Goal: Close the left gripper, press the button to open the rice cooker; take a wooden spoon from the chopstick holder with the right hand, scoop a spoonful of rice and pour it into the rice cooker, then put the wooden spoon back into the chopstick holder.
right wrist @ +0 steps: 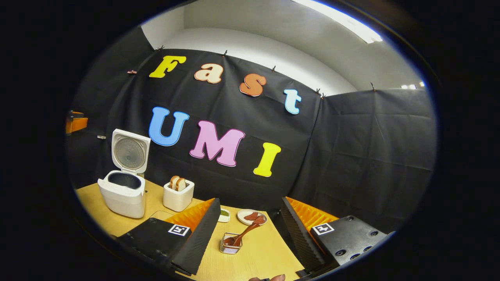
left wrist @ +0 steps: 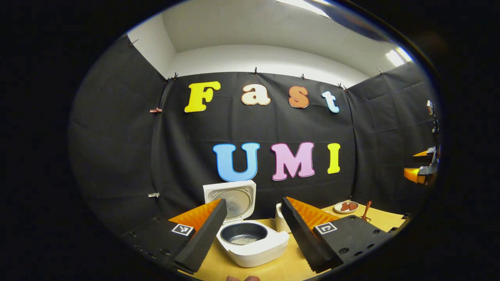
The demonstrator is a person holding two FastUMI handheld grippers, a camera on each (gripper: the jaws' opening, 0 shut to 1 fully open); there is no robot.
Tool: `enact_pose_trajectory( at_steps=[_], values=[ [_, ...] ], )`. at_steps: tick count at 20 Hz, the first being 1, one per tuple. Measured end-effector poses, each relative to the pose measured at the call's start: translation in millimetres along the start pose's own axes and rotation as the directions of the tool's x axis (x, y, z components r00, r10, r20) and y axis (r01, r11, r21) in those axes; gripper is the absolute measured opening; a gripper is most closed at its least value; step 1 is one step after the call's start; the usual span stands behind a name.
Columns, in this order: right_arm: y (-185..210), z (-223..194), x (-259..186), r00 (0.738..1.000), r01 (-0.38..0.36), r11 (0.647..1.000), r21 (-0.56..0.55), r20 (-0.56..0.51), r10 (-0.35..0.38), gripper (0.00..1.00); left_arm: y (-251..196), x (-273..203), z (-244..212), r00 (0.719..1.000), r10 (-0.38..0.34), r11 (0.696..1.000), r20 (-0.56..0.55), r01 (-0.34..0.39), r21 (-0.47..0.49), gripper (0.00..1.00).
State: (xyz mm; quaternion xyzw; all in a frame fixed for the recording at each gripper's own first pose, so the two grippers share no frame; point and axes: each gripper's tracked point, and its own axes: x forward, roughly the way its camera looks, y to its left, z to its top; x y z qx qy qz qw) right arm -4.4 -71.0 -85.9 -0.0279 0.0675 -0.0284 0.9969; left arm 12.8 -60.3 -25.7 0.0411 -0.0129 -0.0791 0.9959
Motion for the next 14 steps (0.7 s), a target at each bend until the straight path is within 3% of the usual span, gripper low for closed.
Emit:
enact_pose_trajectory(
  at_steps=[5, 14],
  values=[
    [-18, -43, 30, 0.999, -0.021, 0.998, 0.063, -0.042, 0.024, 0.98, -20, -10, -8, 0.999, 0.013, 1.0, -0.039, -0.014, -0.018, 0.97],
    [-3, -143, 88, 0.977, -0.151, 0.973, 0.174, -0.122, 0.174, 0.98, -40, 3, -11, 0.994, 0.072, 0.997, -0.08, -0.074, -0.013, 0.97]
  ],
)
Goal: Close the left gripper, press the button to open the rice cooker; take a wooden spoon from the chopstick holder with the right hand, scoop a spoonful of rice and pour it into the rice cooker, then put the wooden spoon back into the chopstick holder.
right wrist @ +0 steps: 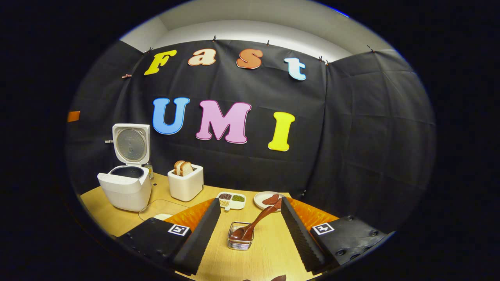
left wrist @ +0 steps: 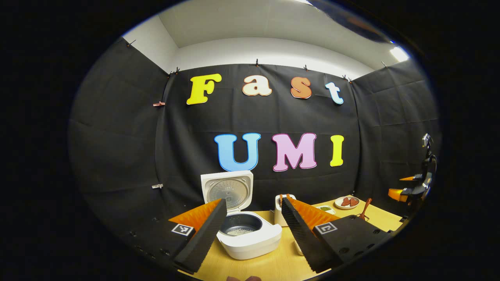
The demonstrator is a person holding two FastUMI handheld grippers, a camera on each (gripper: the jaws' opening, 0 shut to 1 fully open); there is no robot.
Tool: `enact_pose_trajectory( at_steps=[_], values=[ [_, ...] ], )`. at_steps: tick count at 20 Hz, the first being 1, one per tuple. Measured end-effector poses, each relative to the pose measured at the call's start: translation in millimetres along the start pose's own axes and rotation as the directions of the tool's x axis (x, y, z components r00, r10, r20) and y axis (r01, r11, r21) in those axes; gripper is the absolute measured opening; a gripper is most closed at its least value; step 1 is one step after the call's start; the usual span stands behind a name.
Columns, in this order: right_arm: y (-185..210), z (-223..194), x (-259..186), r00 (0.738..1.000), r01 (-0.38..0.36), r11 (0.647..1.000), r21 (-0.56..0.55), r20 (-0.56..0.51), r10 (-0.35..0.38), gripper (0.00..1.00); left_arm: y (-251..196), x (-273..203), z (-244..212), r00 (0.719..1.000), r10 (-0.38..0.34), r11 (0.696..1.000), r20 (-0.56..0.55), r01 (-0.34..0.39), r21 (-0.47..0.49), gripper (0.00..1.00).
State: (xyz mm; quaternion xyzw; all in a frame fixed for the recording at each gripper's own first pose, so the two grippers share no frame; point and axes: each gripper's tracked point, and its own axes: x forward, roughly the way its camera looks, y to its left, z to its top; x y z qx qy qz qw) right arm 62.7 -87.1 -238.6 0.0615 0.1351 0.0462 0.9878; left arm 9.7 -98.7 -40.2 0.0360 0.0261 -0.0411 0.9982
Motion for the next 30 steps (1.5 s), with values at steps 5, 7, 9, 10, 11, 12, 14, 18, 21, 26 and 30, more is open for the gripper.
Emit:
enact_pose_trajectory(
  at_steps=[5, 7, 9, 10, 11, 12, 14, 18, 21, 26, 30],
  values=[
    [-12, -68, 59, 0.993, -0.059, 0.994, 0.091, -0.097, 0.068, 0.98, -9, 12, -11, 0.997, 0.056, 0.995, -0.055, -0.061, -0.076, 0.97],
    [-12, -101, 84, 0.98, -0.084, 0.984, 0.156, -0.164, 0.11, 0.98, -16, 15, -16, 0.994, 0.083, 0.991, -0.075, -0.09, -0.1, 0.98],
    [-17, -131, 105, 0.964, -0.082, 0.972, 0.22, -0.229, 0.133, 0.93, -21, 16, -24, 0.989, 0.108, 0.989, -0.096, -0.117, -0.09, 0.98],
    [-22, -142, 116, 0.959, -0.068, 0.965, 0.252, -0.249, 0.133, 0.89, -24, 18, -27, 0.988, 0.12, 0.988, -0.101, -0.128, -0.081, 0.97],
    [-26, -149, 125, 0.956, -0.058, 0.958, 0.281, -0.26, 0.135, 0.86, -28, 18, -28, 0.986, 0.131, 0.988, -0.106, -0.139, -0.073, 0.96],
    [-29, -155, 136, 0.955, -0.051, 0.952, 0.303, -0.264, 0.135, 0.82, -30, 18, -30, 0.984, 0.139, 0.987, -0.112, -0.147, -0.068, 0.96],
    [-28, -166, 151, 0.947, -0.056, 0.939, 0.338, -0.279, 0.157, 0.74, -35, 20, -35, 0.981, 0.151, 0.986, -0.125, -0.159, -0.056, 0.96],
    [-15, -175, 178, 0.933, -0.091, 0.913, 0.398, -0.287, 0.218, 0.66, -40, 21, -40, 0.974, 0.177, 0.982, -0.142, -0.184, -0.039, 0.96],
    [-10, -178, 175, 0.919, -0.107, 0.893, 0.437, -0.299, 0.256, 0.38, -36, 20, -43, 0.97, 0.191, 0.98, -0.148, -0.197, -0.027, 0.96],
    [-8, -173, 159, 0.924, -0.113, 0.896, 0.429, -0.285, 0.253, 0.25, -30, 16, -47, 0.97, 0.183, 0.981, -0.161, -0.19, -0.028, 0.96],
    [2, -185, 151, 0.919, -0.093, 0.896, 0.435, -0.308, 0.245, 0.25, -26, 15, -46, 0.973, 0.168, 0.984, -0.16, -0.174, -0.026, 0.96]
  ],
)
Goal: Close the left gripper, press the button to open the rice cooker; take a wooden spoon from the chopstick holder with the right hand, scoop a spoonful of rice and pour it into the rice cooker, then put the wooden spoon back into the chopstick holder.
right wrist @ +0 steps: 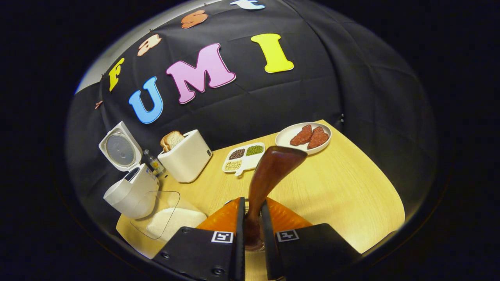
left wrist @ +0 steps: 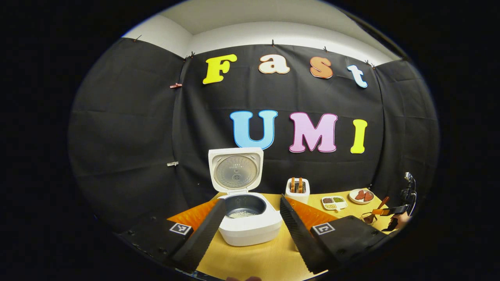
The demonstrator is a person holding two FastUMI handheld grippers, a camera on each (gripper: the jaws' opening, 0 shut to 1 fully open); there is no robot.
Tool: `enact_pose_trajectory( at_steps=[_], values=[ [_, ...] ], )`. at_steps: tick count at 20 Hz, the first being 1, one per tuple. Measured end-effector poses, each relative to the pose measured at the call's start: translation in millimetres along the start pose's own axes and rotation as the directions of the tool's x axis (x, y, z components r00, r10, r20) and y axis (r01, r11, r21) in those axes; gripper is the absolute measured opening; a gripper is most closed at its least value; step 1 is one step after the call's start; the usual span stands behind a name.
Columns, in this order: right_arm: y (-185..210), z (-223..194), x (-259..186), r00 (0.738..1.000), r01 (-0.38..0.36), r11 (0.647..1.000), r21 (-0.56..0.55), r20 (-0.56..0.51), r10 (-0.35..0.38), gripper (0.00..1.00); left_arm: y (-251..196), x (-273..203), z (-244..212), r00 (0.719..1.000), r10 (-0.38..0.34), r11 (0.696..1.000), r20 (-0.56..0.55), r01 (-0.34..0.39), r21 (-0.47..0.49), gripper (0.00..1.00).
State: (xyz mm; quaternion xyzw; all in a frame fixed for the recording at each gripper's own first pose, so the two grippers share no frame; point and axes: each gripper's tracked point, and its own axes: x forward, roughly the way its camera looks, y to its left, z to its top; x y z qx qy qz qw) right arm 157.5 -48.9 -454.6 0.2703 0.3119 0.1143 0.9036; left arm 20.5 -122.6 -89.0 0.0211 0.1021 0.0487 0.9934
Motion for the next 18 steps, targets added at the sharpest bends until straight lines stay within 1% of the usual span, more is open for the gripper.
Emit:
enact_pose_trajectory(
  at_steps=[1, 2, 3, 4, 6, 7, 8, 9, 11, 13, 14, 18],
  values=[
    [2, 3, 1, 1.0, 0.008, 1.0, 0.012, 0.019, -0.008, 0.27, 1, -1, 1, 1.0, -0.002, 1.0, 0.001, 0.002, -0.001, 0.96],
    [3, 0, 5, 1.0, 0.018, 1.0, 0.013, 0.014, -0.018, 0.27, 2, -1, 0, 1.0, -0.005, 1.0, -0.001, 0.005, 0.0, 0.96],
    [6, 1, 4, 1.0, 0.019, 1.0, 0.014, 0.016, -0.02, 0.2, 2, -2, -1, 1.0, -0.008, 1.0, -0.003, 0.008, 0.002, 0.96],
    [8, -2, 5, 1.0, 0.018, 1.0, 0.004, 0.008, -0.018, 0.27, 3, -4, -1, 1.0, -0.011, 1.0, -0.004, 0.011, 0.008, 0.96],
    [9, -4, 4, 1.0, 0.027, 0.999, -0.019, 0.004, -0.027, 0.3, 6, -5, 0, 1.0, -0.013, 1.0, -0.001, 0.014, 0.019, 0.96],
    [5, 0, 2, 0.999, 0.044, 0.999, -0.017, 0.013, -0.044, 0.19, 7, -6, 0, 1.0, -0.017, 1.0, -0.002, 0.017, 0.02, 0.96],
    [4, 0, 1, 0.999, 0.054, 0.999, -0.005, 0.006, -0.054, 0.23, 8, -6, 1, 1.0, -0.019, 1.0, -0.001, 0.019, 0.02, 0.96],
    [4, 4, -1, 0.998, 0.055, 0.999, -0.004, 0.006, -0.054, 0.19, 9, -6, 3, 1.0, -0.021, 1.0, 0.0, 0.021, 0.019, 0.96],
    [11, 24, -10, 0.997, 0.053, 0.998, -0.021, 0.048, -0.052, 0.19, 13, -6, 4, 1.0, -0.024, 1.0, 0.003, 0.024, 0.016, 0.96],
    [22, 55, -25, 0.994, 0.045, 0.998, -0.037, 0.104, -0.041, 0.18, 20, -7, 8, 1.0, -0.027, 1.0, 0.012, 0.027, 0.016, 0.96],
    [31, 71, -33, 0.991, 0.031, 0.998, -0.046, 0.131, -0.025, 0.19, 24, -7, 7, 0.999, -0.03, 0.999, 0.016, 0.029, 0.017, 0.96],
    [85, 110, -59, 0.98, -0.052, 0.996, -0.069, 0.189, 0.064, 0.18, 35, -8, 10, 0.998, -0.049, 0.999, 0.026, 0.049, 0.017, 0.96]
  ],
)
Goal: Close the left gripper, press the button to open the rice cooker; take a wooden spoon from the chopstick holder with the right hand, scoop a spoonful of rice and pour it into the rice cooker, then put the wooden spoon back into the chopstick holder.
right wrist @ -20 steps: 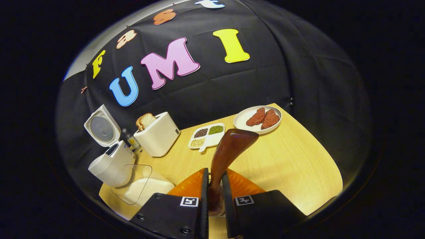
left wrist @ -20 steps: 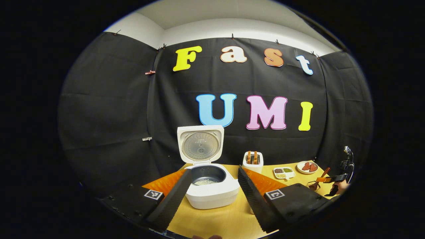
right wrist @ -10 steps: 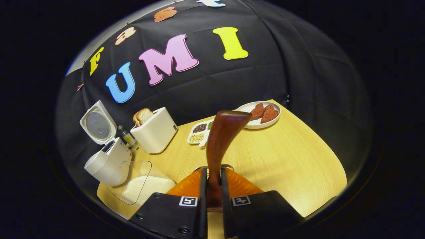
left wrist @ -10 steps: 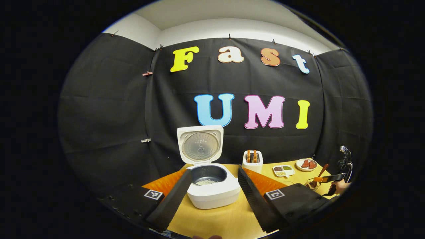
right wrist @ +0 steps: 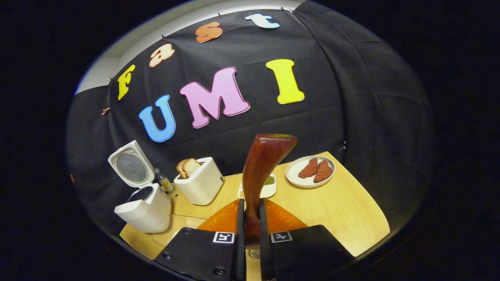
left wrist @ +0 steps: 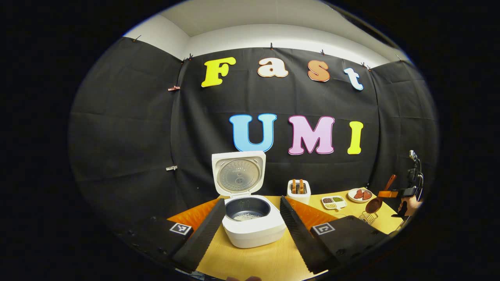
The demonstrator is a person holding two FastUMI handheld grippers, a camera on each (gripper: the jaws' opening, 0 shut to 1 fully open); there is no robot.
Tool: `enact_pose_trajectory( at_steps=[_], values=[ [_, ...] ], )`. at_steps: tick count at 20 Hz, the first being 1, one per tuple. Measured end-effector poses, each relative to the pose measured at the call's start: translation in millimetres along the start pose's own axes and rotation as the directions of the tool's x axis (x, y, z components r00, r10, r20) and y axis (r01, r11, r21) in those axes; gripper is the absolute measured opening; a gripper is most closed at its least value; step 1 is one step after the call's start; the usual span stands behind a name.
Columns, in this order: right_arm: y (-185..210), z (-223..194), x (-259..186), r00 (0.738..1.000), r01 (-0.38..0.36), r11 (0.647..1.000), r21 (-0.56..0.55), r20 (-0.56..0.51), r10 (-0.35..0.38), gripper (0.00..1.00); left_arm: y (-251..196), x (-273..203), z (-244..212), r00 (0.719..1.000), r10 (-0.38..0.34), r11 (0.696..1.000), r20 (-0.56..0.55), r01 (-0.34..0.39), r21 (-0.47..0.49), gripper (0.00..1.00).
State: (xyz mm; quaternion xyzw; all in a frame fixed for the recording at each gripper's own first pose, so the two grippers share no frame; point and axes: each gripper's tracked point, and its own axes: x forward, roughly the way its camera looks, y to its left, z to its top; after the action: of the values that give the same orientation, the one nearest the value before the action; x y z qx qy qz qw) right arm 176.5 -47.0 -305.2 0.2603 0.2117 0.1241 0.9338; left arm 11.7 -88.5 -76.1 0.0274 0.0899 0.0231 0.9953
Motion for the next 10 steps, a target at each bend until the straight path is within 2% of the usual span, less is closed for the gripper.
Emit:
enact_pose_trajectory(
  at_steps=[3, 7, 10],
  values=[
    [48, 8, -2, 0.999, -0.048, 0.998, -0.041, 0.008, 0.048, 0.18, 9, 0, 4, 1.0, -0.024, 1.0, 0.012, 0.024, 0.013, 0.96],
    [113, -19, 8, 0.995, -0.097, 0.982, -0.164, -0.033, 0.092, 0.18, 21, -1, 4, 0.998, -0.051, 0.999, 0.021, 0.051, 0.001, 0.96],
    [136, -57, 29, 0.995, -0.08, 0.933, -0.351, -0.089, 0.052, 0.18, 30, -1, 3, 0.997, -0.069, 0.998, 0.018, 0.069, 0.008, 0.96]
  ],
)
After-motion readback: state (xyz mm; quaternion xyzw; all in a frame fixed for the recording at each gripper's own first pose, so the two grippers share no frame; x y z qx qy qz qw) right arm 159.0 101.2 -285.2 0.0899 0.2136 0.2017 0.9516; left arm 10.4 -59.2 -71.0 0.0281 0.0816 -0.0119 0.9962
